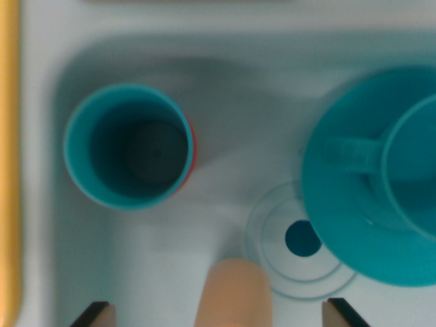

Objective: Pick detergent from the sink

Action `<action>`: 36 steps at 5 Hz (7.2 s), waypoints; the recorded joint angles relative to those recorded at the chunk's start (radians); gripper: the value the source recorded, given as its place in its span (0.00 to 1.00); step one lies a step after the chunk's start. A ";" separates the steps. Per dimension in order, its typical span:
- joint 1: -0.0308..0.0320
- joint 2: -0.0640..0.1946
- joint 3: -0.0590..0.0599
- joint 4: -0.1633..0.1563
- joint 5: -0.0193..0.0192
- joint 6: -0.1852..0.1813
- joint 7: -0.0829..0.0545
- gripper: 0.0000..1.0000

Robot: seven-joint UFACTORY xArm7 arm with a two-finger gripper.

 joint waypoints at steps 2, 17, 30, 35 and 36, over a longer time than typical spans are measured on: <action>-0.0010 0.001 -0.001 -0.024 -0.0014 -0.024 -0.001 0.00; -0.0028 0.002 -0.004 -0.063 -0.0039 -0.065 -0.002 1.00; -0.0025 -0.037 -0.002 0.039 -0.0058 0.077 -0.001 1.00; -0.0022 -0.071 -0.001 0.128 -0.0076 0.201 0.001 1.00; -0.0022 -0.071 -0.001 0.128 -0.0076 0.201 0.001 1.00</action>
